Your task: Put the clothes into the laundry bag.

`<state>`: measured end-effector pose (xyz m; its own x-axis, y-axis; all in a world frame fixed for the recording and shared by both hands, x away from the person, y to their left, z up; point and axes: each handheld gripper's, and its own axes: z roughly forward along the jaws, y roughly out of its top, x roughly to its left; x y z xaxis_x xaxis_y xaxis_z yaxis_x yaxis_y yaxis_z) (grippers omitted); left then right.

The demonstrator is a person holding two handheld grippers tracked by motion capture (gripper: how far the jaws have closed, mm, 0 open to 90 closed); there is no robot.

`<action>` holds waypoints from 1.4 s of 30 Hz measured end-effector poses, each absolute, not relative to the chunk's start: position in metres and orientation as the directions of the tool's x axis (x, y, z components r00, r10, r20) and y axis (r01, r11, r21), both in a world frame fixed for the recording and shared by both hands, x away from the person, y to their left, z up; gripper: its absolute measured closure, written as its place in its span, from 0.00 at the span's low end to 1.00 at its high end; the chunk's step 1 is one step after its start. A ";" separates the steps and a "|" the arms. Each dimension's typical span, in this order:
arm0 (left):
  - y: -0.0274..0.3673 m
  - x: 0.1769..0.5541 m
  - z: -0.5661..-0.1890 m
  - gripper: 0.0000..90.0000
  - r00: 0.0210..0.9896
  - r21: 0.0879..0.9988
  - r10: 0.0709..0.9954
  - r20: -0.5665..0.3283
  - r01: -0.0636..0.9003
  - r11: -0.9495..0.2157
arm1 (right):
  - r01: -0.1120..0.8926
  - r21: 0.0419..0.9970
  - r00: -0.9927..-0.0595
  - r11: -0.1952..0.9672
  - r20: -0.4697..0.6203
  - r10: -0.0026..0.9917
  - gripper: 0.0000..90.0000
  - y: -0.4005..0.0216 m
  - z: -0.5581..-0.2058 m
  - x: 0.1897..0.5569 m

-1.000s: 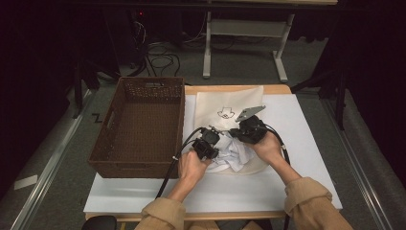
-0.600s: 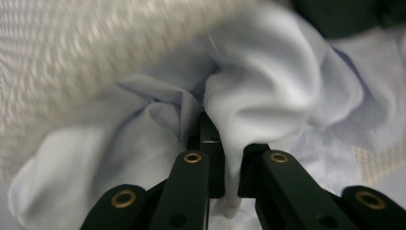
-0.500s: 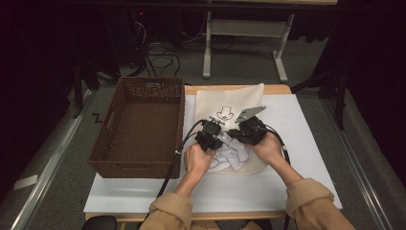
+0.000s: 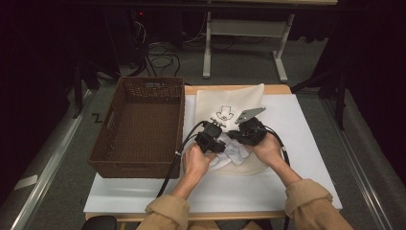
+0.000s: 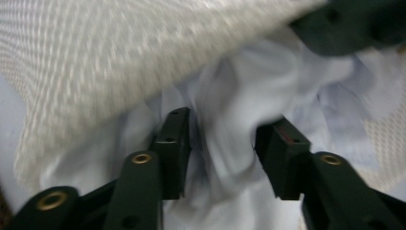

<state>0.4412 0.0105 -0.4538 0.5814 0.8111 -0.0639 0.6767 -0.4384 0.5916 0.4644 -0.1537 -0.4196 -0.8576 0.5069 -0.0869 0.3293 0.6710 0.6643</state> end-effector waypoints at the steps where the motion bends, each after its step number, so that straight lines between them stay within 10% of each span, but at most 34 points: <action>1: 0.011 0.438 -0.453 0.56 0.584 0.588 0.809 -0.056 0.674 -0.446 | 0.330 0.666 -0.857 0.669 -0.086 0.508 0.99 -0.154 -0.420 0.465; 29: 0.027 0.402 -0.498 0.36 0.641 0.516 0.765 -0.065 0.678 -0.524 | 0.347 0.663 -0.850 0.663 -0.077 0.521 0.98 -0.156 -0.423 0.468; 42: 0.034 0.410 -0.494 0.97 0.584 0.535 0.809 -0.072 0.707 -0.462 | 0.349 0.665 -0.849 0.660 -0.074 0.524 0.98 -0.155 -0.424 0.469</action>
